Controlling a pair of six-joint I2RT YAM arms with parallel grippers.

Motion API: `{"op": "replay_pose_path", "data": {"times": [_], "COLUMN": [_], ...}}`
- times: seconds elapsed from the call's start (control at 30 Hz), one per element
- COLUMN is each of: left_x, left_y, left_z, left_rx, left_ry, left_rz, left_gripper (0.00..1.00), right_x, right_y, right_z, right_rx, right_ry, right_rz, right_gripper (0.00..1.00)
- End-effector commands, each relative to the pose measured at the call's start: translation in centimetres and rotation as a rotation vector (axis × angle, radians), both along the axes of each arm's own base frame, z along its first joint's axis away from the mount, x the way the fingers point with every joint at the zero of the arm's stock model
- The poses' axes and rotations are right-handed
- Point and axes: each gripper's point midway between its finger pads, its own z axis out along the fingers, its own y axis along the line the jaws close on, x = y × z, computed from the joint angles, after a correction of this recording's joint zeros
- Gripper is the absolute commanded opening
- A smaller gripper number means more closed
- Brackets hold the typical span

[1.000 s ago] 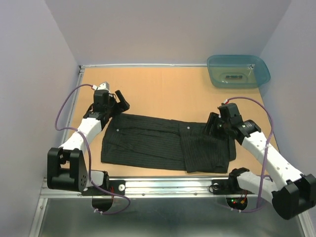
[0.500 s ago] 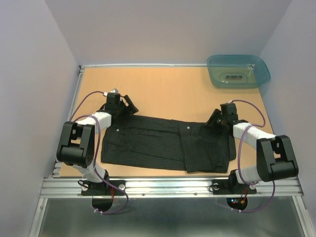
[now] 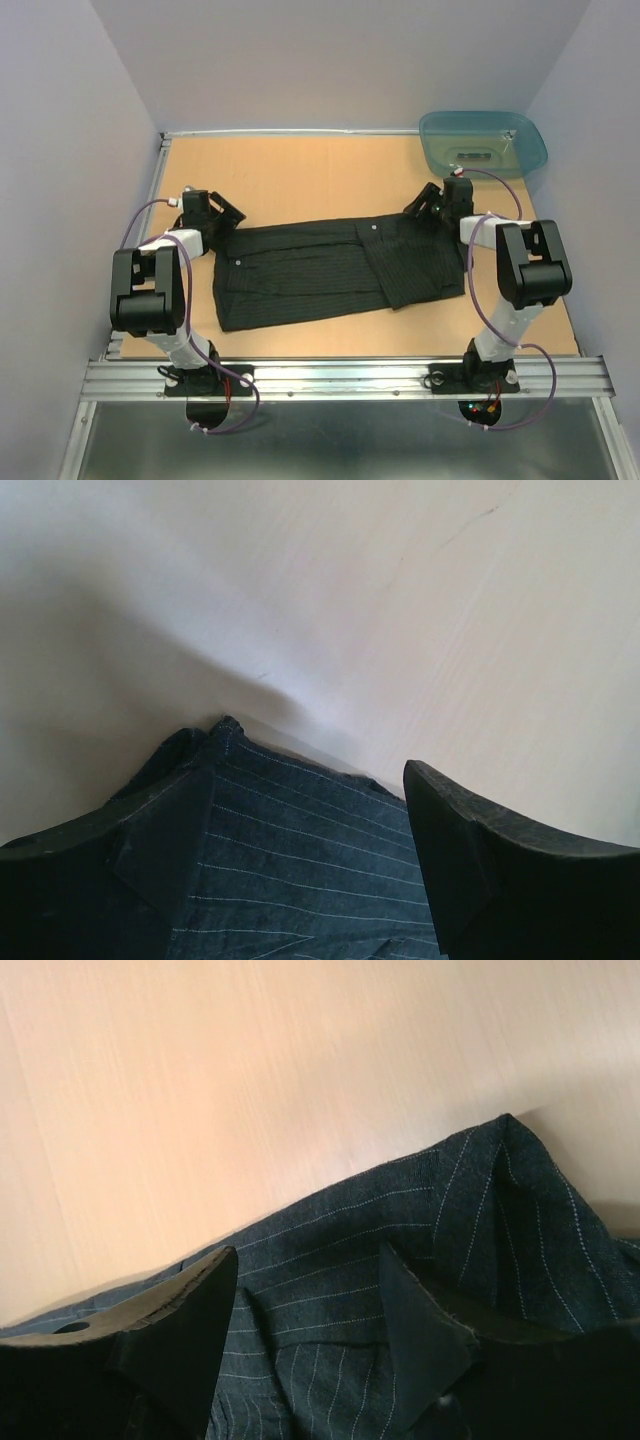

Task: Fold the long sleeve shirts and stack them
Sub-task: Fold the shirt

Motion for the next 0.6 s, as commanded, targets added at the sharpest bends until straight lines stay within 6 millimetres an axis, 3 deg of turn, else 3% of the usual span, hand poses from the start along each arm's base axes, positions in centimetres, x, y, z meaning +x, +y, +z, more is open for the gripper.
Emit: {"op": "replay_pose_path", "data": {"times": [0.0, 0.1, 0.2, 0.23, 0.3, 0.33, 0.37, 0.47, 0.57], "left_x": [-1.3, -1.9, -2.3, -2.2, -2.5, -2.1, -2.7, -3.3, -4.6], "left_y": [1.7, 2.0, 2.1, 1.8, 1.4, 1.2, 0.0, -1.7, -1.4], "left_z": [-1.2, -0.8, 1.0, 2.6, 4.2, 6.6, 7.2, 10.9, 13.2], "left_rx": [0.048, 0.063, 0.109, 0.134, 0.202, 0.257, 0.317, 0.429, 0.491], "left_ry": [0.062, 0.071, 0.036, -0.007, -0.036, -0.091, -0.095, -0.182, -0.252], "left_rz": [0.057, 0.053, 0.020, -0.001, -0.059, -0.061, -0.136, -0.214, -0.238], "left_gripper": [0.88, 0.89, 0.94, 0.96, 0.98, 0.98, 0.99, 0.99, 0.99], "right_x": [0.3, 0.8, 0.7, 0.6, -0.5, -1.0, -1.3, -2.3, -2.9], "right_y": [-1.1, -1.4, -1.5, -1.4, -0.7, -0.2, 1.4, 4.5, 7.6], "right_z": [-2.3, -0.3, 2.3, 4.0, 5.3, 5.9, 7.8, 9.6, 10.0], "right_rx": [-0.089, -0.126, -0.164, -0.168, -0.143, -0.136, -0.141, -0.209, -0.290], "right_ry": [0.073, 0.032, -0.005, -0.032, -0.024, -0.026, -0.071, -0.097, -0.098], "right_rz": [0.022, 0.045, 0.083, 0.092, 0.118, 0.131, 0.170, 0.221, 0.260], "right_gripper": [0.66, 0.69, 0.73, 0.73, 0.75, 0.75, 0.75, 0.75, 0.75]}}
